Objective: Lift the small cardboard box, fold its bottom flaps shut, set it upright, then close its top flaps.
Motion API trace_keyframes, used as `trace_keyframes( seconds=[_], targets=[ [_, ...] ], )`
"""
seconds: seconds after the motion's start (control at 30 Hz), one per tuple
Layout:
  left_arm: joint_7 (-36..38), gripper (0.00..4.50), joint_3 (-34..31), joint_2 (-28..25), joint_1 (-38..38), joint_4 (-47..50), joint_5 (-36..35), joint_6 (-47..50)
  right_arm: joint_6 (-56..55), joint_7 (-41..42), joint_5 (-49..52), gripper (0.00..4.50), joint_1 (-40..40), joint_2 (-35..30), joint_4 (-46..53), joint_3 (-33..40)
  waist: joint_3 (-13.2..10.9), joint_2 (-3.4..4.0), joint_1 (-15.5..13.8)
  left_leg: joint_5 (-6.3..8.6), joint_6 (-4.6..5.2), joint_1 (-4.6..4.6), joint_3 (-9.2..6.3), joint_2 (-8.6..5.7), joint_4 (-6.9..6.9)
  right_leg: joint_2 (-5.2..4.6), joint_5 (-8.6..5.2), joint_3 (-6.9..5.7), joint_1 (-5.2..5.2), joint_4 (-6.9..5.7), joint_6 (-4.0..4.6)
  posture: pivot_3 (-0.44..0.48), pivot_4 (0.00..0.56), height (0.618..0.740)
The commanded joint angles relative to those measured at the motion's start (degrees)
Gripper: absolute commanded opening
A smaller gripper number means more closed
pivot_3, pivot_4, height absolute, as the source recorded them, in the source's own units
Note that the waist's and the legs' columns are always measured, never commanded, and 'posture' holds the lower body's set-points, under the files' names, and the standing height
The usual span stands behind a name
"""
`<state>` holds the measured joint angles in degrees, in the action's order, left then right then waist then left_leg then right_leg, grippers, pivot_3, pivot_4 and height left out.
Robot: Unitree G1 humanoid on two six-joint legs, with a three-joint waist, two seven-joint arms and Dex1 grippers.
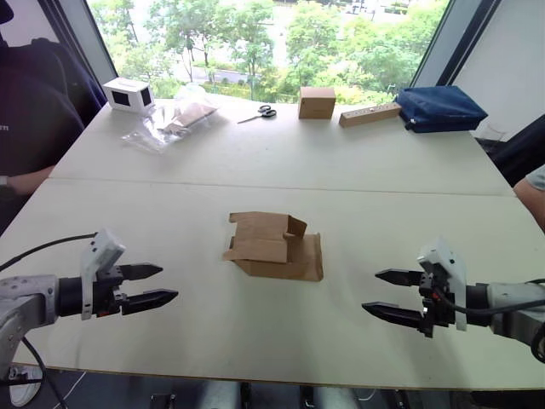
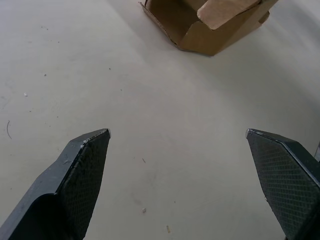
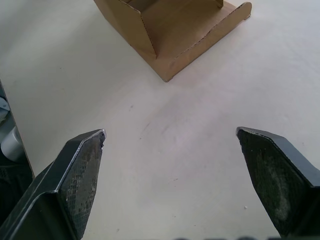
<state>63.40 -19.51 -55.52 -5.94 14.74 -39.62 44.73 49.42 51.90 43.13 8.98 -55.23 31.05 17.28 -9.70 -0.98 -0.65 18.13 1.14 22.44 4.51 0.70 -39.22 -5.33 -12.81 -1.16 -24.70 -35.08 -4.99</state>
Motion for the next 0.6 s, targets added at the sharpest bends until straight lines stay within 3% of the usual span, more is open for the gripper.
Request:
trace_keyframes(
  seconds=[0.03,0.47,0.6],
  targets=[
    [0.09,4.50,-1.16,-0.36,0.05,1.19,-0.54,-0.25,-1.44,0.48,-0.32,4.44,-0.10,0.20,0.23,0.38,0.00,0.00,0.00,0.00,0.00,0.00,0.00,0.00,0.00,0.00,0.00,0.00,0.00,0.00,0.00,0.000,0.150,0.740],
    [0.88,4.50,-1.40,-0.20,2.09,-0.77,-2.08,0.40,-3.42,0.36,-0.99,4.44,0.19,1.39,0.50,0.73,0.00,0.01,0.01,0.02,-0.04,0.00,-0.01,0.00,0.01,-0.08,0.00,0.02,-0.01,0.00,0.01,0.000,0.150,0.740],
    [0.03,4.50,-0.06,-1.08,3.82,-2.10,0.99,-1.94,-4.18,0.00,-2.13,4.44,-0.91,0.90,-0.11,1.23,-0.02,0.03,0.08,0.02,-0.04,0.00,-0.01,0.00,0.02,-0.08,0.00,0.02,-0.02,0.00,0.01,0.000,0.150,0.740]
  ],
)
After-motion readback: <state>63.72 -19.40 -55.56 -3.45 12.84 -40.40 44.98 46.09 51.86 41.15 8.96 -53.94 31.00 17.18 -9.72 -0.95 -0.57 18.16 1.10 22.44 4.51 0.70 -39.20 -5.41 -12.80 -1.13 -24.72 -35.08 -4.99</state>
